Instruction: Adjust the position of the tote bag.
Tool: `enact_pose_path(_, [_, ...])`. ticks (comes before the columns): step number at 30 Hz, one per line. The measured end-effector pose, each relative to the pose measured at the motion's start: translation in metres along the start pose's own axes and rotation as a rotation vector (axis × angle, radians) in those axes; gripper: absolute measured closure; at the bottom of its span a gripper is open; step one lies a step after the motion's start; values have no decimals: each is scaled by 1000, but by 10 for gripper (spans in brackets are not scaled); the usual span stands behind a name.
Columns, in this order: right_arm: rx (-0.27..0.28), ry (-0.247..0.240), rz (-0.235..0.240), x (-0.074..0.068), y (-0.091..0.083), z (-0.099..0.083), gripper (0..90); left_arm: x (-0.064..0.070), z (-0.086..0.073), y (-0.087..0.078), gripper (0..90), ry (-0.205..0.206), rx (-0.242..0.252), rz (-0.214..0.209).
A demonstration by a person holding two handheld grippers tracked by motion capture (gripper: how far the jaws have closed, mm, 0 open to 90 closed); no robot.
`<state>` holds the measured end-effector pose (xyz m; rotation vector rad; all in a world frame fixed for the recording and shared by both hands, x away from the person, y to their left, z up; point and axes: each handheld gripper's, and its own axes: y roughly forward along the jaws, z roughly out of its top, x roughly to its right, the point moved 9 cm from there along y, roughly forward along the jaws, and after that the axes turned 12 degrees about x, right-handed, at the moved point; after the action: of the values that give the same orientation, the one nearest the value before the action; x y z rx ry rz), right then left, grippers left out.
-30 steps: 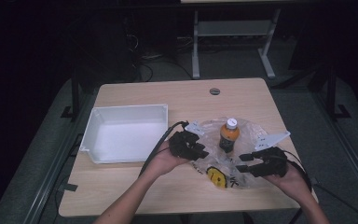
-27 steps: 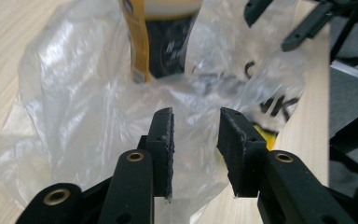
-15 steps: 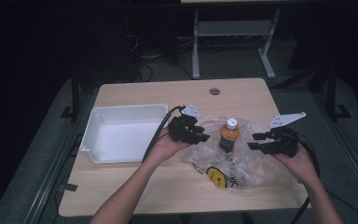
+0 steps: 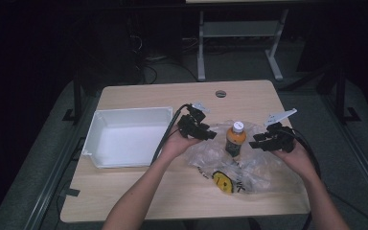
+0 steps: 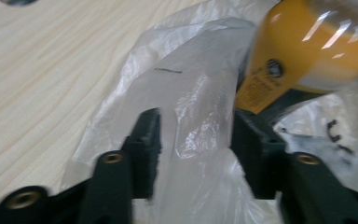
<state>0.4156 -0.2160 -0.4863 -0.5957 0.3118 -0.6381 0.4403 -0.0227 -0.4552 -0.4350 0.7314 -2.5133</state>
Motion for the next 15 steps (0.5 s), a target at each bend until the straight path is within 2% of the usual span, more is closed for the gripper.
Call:
enact_pose_path(4, [-17, 2, -7, 5, 8, -3, 727, -6, -5, 10, 798, 2, -33, 44])
enact_pose_path(6, [-24, 15, -3, 7, 11, -5, 805, -9, -10, 13, 860, 11, -73, 53])
enact_pose_path(9, [-45, 34, -2, 9, 15, -10, 895, -15, -18, 18, 893, 21, -120, 94])
enact_pose_path(10, [-50, 27, 1, 10, 17, -12, 897, -16, -20, 19, 895, 13, -132, 98])
enact_pose_path(12, [-64, 49, 3, 9, 19, -14, 899, -18, -22, 21, 898, 16, -150, 115])
enact_pose_path(15, [-73, 43, -5, 10, 23, -16, 900, -19, -28, 25, 899, 17, -184, 140])
